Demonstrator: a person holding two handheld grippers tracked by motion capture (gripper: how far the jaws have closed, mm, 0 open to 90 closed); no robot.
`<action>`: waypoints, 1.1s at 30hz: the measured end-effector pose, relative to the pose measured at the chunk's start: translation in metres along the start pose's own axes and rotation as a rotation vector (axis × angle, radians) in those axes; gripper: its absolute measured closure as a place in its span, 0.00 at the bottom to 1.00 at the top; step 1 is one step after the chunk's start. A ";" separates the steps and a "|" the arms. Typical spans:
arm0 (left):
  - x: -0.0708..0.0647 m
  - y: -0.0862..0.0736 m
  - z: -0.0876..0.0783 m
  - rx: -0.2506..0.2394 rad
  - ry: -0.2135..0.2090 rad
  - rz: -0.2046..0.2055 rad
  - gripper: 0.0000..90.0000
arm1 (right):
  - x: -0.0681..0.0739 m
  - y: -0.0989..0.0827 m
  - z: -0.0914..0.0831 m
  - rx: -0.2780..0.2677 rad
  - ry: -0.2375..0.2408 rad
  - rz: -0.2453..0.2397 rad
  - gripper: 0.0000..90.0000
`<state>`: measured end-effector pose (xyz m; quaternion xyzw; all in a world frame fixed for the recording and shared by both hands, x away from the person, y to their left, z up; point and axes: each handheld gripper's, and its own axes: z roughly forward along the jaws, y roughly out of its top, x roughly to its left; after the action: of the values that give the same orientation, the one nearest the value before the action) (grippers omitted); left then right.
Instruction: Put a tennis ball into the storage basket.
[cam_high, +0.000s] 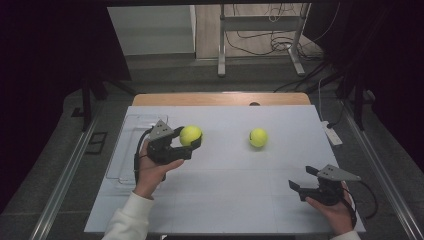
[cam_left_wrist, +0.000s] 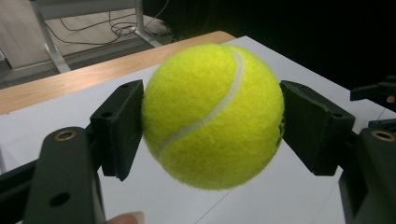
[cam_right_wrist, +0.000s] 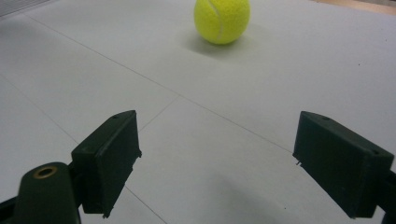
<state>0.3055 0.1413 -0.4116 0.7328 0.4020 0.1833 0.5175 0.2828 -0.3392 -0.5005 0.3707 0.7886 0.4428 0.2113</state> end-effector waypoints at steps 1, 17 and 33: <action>0.001 0.000 -0.001 -0.002 0.004 -0.004 0.30 | 0.000 0.000 0.000 0.000 0.000 0.000 0.16; 0.010 0.000 -0.006 -0.017 0.036 -0.028 0.30 | 0.000 0.000 0.000 -0.002 -0.001 -0.001 0.16; 0.020 0.000 -0.009 -0.025 0.066 -0.048 0.30 | 0.000 0.000 0.001 -0.003 0.002 -0.001 0.16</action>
<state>0.3118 0.1627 -0.4109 0.7100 0.4339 0.2002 0.5172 0.2833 -0.3391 -0.5008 0.3696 0.7881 0.4445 0.2114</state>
